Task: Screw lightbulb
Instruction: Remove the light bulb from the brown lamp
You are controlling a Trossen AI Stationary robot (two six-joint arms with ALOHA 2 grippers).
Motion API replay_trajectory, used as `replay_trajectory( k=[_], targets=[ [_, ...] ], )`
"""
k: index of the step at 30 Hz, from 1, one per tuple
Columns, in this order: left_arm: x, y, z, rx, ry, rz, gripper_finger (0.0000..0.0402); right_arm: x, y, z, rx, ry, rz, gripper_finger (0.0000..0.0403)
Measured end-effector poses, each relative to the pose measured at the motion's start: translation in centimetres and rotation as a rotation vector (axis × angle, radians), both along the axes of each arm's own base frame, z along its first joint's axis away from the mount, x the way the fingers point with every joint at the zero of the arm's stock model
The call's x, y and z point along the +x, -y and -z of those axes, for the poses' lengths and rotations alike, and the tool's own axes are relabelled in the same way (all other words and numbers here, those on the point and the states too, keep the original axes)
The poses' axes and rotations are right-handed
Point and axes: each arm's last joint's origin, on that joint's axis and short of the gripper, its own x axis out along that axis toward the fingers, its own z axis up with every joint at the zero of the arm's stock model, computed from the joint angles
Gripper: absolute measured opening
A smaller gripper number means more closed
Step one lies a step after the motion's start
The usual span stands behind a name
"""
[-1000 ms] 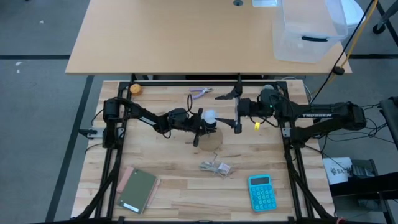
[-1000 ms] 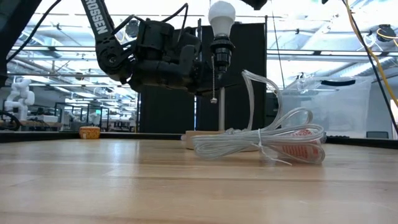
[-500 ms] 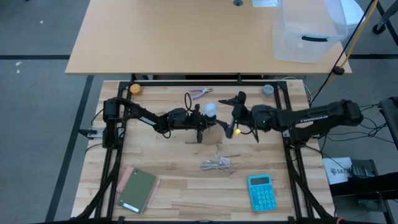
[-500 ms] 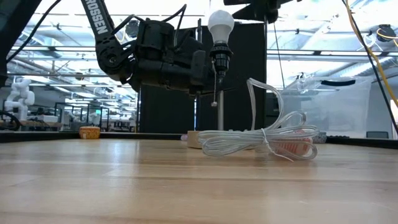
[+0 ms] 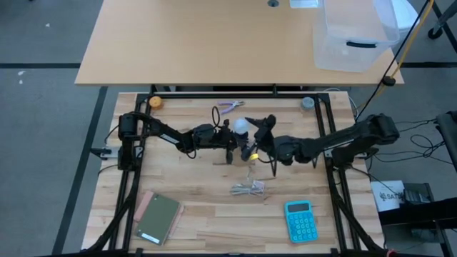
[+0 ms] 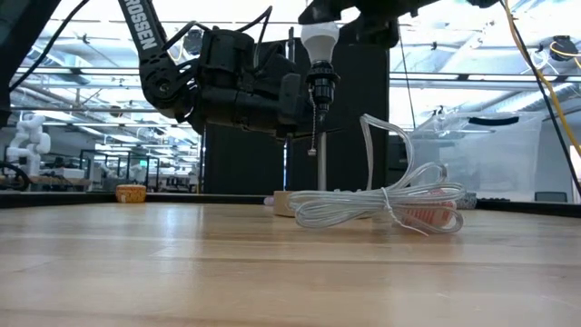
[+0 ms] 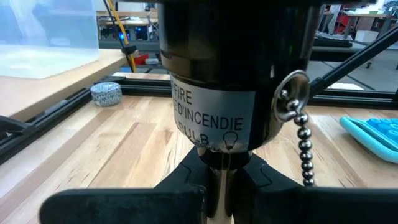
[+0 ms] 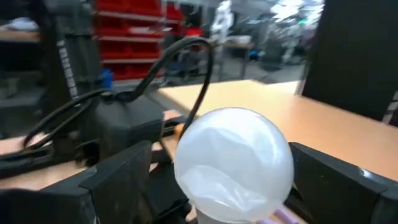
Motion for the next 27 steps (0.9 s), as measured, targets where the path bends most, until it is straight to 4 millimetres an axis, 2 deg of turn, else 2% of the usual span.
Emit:
replay_trajectory(
  k=[4, 12, 27],
  targets=[
    [0.0, 0.0, 0.0, 0.000, 0.001, 0.000, 0.0030, 1.2, 0.0, 1.5, -0.019, 0.020, 0.119, 0.0366],
    [0.0, 0.1, 0.0, 0.001, 0.001, -0.002, 0.0030, 2.9, 0.5, 3.0, -0.037, 0.114, 0.180, 0.0357],
    [0.0, 0.1, 0.0, 0.002, 0.001, -0.001, 0.0030, 3.2, 1.3, 3.4, -0.075, 0.115, 0.199, 0.0244]
  ],
)
